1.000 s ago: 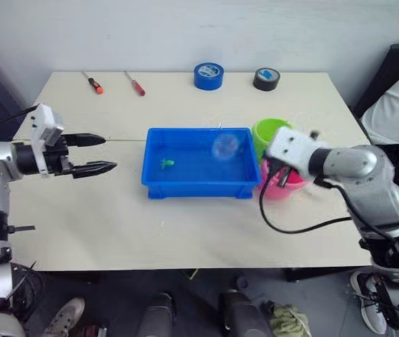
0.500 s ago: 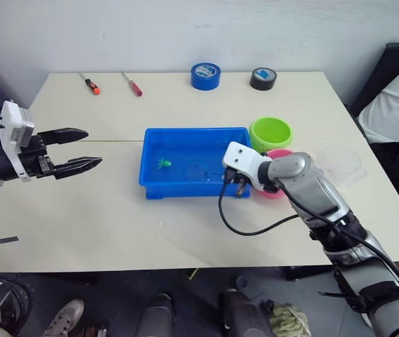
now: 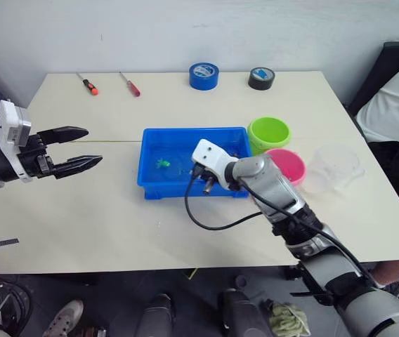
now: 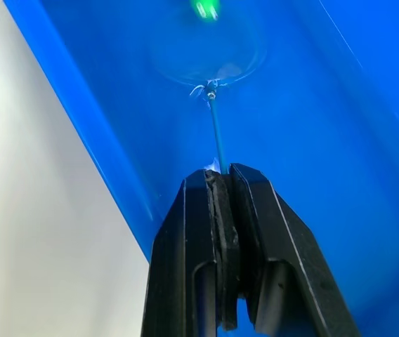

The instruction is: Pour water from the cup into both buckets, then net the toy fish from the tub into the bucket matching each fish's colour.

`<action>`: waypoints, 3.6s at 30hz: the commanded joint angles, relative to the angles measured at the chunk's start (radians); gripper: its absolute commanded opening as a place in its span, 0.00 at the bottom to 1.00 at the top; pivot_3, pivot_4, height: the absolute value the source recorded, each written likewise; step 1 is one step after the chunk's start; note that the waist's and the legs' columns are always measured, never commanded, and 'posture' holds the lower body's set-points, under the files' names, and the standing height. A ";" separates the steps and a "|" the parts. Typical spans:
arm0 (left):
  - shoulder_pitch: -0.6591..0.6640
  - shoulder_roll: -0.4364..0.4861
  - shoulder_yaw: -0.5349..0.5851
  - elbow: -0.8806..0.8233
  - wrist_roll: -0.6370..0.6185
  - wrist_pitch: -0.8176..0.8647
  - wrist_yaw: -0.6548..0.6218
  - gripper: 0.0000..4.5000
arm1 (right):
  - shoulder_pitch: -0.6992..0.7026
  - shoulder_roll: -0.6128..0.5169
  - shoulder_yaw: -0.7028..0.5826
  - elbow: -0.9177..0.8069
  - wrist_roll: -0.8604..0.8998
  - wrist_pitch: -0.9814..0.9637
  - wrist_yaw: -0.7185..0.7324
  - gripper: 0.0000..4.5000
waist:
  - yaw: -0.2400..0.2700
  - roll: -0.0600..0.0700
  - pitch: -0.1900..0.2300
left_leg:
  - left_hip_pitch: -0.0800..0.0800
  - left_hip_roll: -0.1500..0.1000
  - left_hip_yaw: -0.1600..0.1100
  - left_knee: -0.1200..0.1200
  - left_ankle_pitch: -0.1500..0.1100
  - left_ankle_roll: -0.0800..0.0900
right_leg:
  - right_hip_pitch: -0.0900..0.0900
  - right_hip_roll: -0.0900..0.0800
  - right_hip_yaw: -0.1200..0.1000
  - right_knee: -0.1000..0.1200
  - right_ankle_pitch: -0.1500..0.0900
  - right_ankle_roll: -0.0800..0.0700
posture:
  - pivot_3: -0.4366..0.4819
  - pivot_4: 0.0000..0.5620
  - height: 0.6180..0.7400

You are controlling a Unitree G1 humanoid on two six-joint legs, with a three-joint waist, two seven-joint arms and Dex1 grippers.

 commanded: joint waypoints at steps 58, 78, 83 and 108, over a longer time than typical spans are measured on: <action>-0.308 -0.192 -0.183 0.257 0.067 -0.153 -0.130 0.96 | 0.271 -0.829 -0.218 -0.137 -0.146 -0.499 -0.142 0.00 | 0.029 -0.001 0.000 | -0.001 -0.005 0.002 -0.001 0.000 0.001 | 0.001 0.000 0.001 -0.006 0.000 0.001 | 0.48 0.27 0.95; -0.330 -0.203 -0.193 0.290 0.077 -0.170 -0.145 0.96 | 0.409 -0.916 -0.156 -0.118 -0.747 -0.878 -0.481 0.00 | 0.029 0.000 0.000 | -0.001 -0.006 0.003 -0.001 0.000 0.000 | 0.001 0.000 0.001 -0.006 0.000 0.001 | 0.48 0.27 0.95; -0.334 -0.205 -0.194 0.294 0.078 -0.174 -0.146 0.96 | 0.450 -0.923 -0.154 -0.129 -0.834 -0.892 -0.527 0.00 | 0.027 0.000 0.000 | -0.001 -0.006 0.003 -0.001 0.000 0.000 | 0.001 0.001 0.001 -0.005 0.000 0.001 | 0.48 0.27 0.95; -0.325 -0.201 -0.185 0.286 0.081 -0.178 -0.139 0.96 | 0.435 -0.862 -0.159 -0.107 -1.089 -0.838 -0.647 0.00 | 0.028 0.000 0.000 | -0.001 -0.006 0.005 0.000 0.000 0.000 | 0.001 0.001 0.001 -0.004 0.000 0.001 | 0.48 0.27 0.95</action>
